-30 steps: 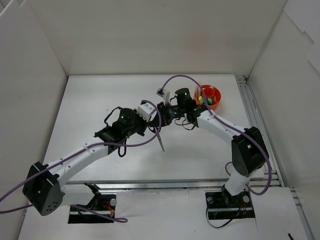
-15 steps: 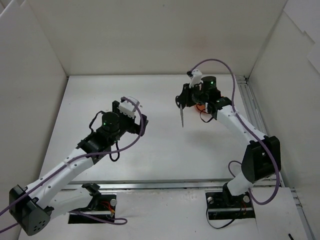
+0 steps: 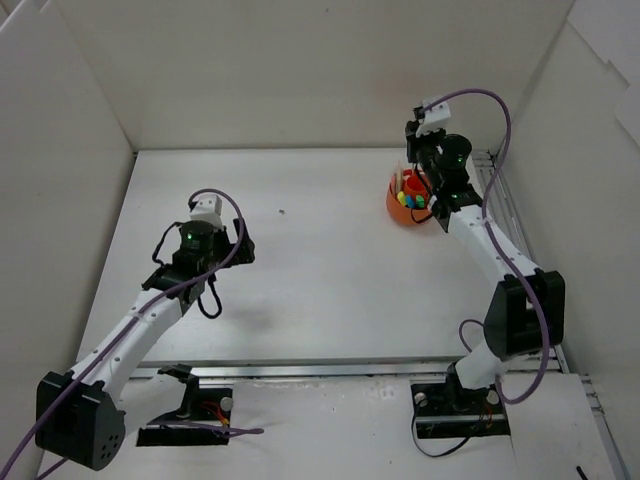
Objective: Sort the stationery into containers
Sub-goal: Place the scissors in the storage box.
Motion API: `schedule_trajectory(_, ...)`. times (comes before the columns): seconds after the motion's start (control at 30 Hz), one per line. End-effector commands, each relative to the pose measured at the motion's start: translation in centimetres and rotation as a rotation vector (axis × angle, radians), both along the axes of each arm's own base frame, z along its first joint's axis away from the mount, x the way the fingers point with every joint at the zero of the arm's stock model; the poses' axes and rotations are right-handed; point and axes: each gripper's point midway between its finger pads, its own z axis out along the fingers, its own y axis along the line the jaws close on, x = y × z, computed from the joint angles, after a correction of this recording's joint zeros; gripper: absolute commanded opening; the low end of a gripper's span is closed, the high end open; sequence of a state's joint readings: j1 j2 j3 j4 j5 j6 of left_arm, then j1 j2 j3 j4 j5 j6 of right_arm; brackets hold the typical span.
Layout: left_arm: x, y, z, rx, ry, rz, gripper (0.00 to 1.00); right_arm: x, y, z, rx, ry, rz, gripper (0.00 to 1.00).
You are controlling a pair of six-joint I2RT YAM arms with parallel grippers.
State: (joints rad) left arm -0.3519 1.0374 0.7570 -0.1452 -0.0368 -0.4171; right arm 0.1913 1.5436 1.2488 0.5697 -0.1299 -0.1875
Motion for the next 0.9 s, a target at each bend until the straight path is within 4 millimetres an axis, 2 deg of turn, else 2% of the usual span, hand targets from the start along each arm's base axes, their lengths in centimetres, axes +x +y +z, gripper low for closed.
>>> schedule_trajectory(0.0,1.0,-0.4,1.5,-0.111,-0.011,0.01,0.99,2.9,-2.1,3.4,-0.055,-0.202,-0.075,0.0)
schedule_trajectory(0.07,1.3,-0.4,1.1,-0.112,0.006,0.005,1.0,3.9,-2.7,3.1,-0.056,-0.205,-0.088,0.0)
schedule_trajectory(0.1,1.6,-0.2,1.2,-0.112,0.007,0.012,0.99,4.6,-3.3,2.4,-0.047,-0.2,-0.097,0.0)
schedule_trajectory(0.23,2.3,-0.3,0.6,-0.119,0.032,0.004,0.99,5.8,-4.4,1.0,0.003,-0.193,-0.08,0.0)
schedule_trajectory(0.4,2.7,-0.3,0.0,-0.119,0.045,-0.001,1.0,6.4,-4.3,-1.3,0.02,-0.178,-0.051,0.0)
schedule_trajectory(0.47,2.7,-0.3,0.0,-0.118,0.044,-0.002,1.0,6.4,-4.6,-2.8,0.055,-0.149,-0.055,0.0)
schedule_trajectory(0.5,2.6,-0.2,-0.1,-0.116,0.047,-0.003,1.0,6.3,-4.7,-2.9,0.068,-0.152,-0.05,0.0)
schedule_trajectory(0.53,2.6,-0.2,0.1,-0.116,0.042,-0.002,0.99,6.0,-4.6,-4.0,0.086,-0.128,-0.045,0.0)
schedule_trajectory(0.6,2.5,-0.1,0.0,-0.115,0.044,0.0,0.99,5.7,-4.6,-4.4,0.109,-0.132,-0.042,0.0)
schedule_trajectory(0.63,2.4,-0.1,0.0,-0.115,0.042,0.001,0.99,5.4,-4.4,-5.5,0.131,-0.109,-0.039,0.01)
schedule_trajectory(0.73,2.2,0.4,0.2,-0.115,0.033,0.014,1.0,5.5,-4.5,-7.0,0.168,-0.084,-0.043,0.03)
schedule_trajectory(0.77,2.1,0.4,0.2,-0.115,0.032,0.014,1.0,5.4,-4.4,-7.0,0.174,-0.084,-0.043,0.04)
schedule_trajectory(0.87,1.6,0.7,0.5,-0.113,0.021,0.021,1.0,5.0,-4.7,-6.5,0.189,-0.101,-0.055,0.17)
